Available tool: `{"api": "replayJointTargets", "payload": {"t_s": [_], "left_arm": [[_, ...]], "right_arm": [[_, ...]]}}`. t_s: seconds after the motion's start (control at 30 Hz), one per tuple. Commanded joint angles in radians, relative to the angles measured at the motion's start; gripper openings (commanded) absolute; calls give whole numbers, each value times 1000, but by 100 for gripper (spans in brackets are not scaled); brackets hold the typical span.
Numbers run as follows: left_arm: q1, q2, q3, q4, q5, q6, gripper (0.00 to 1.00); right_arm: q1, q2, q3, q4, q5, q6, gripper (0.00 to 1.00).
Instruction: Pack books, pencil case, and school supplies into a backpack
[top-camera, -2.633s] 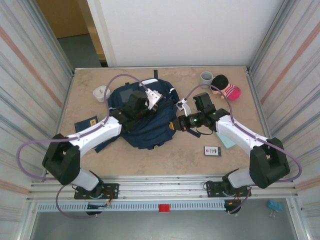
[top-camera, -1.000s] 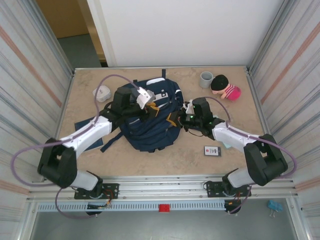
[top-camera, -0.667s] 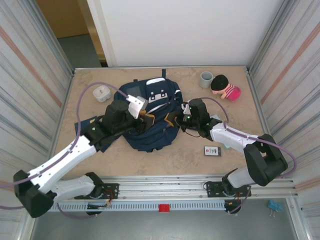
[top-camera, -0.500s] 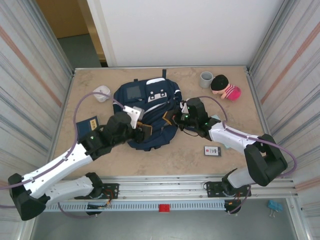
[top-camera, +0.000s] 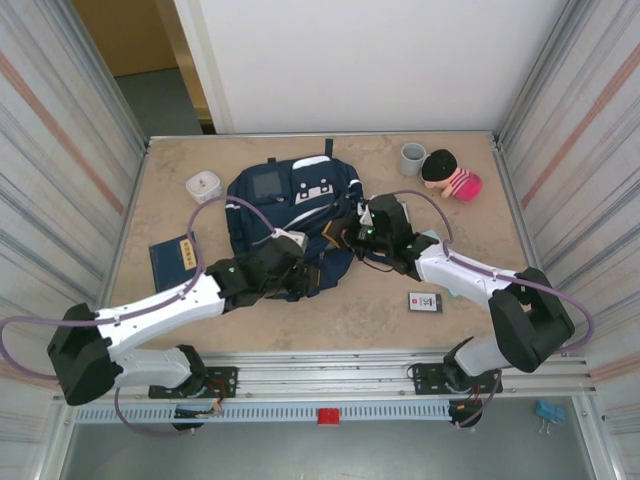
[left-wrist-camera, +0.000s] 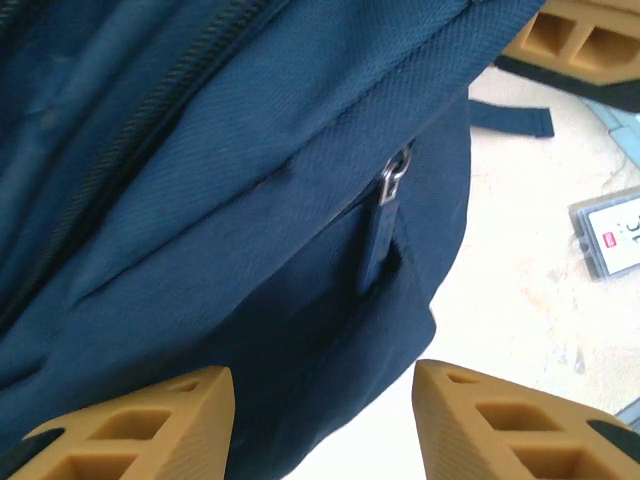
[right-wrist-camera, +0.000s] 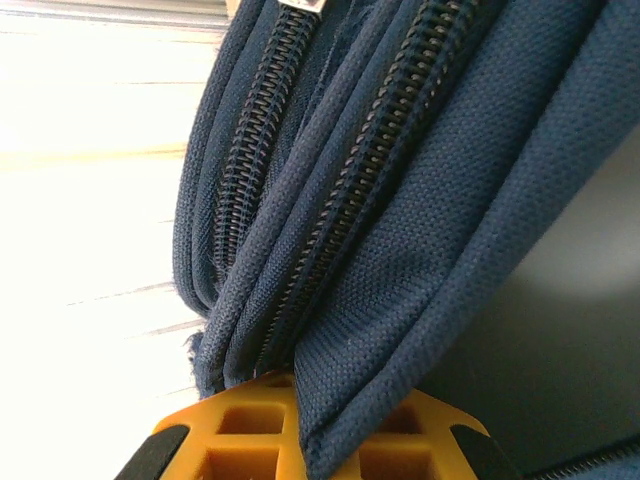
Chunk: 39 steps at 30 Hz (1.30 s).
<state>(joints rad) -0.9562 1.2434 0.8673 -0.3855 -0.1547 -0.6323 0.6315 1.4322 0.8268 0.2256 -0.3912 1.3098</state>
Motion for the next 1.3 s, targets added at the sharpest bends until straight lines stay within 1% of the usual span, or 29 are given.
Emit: {"api": "replayJointTargets", "payload": {"t_s": [0.0,0.1,0.23,0.43,0.57,0.7,0.73,0.83,0.93,1.03,1.13,1.27], "left_arm": [[-4,34,59,75,-42,-26,49],[-4,71,86,83,-61,-22,49],[-5,112,106,77,-125,-38,47],[-4,175,136,32,-200,-56,35],[-5,186,139,46,-226,-64,31],[-4,185,130,88,-217,-51,15],[-4,182,125,95,-209,-44,12],[0,158,105,106,-188,-33,8],[14,115,55,153,-116,22,0],[49,59,-5,199,-5,71,0],[92,8,-52,204,111,120,0],[130,-50,-92,182,202,196,0]], "right_arm": [[15,-13,60,49,18,16,5],[23,-13,63,47,18,16,5],[33,-12,66,49,15,14,5],[40,-30,62,43,14,11,5],[48,-43,56,25,15,0,5],[48,-60,31,18,20,-6,5],[45,-64,29,10,19,-16,5],[33,-67,38,-15,-32,-96,5],[12,-69,43,-99,-54,-188,5],[-27,-69,23,-102,-102,-206,5],[-72,-68,24,-128,-153,-240,5],[-123,-73,40,-168,-204,-281,4]]}}
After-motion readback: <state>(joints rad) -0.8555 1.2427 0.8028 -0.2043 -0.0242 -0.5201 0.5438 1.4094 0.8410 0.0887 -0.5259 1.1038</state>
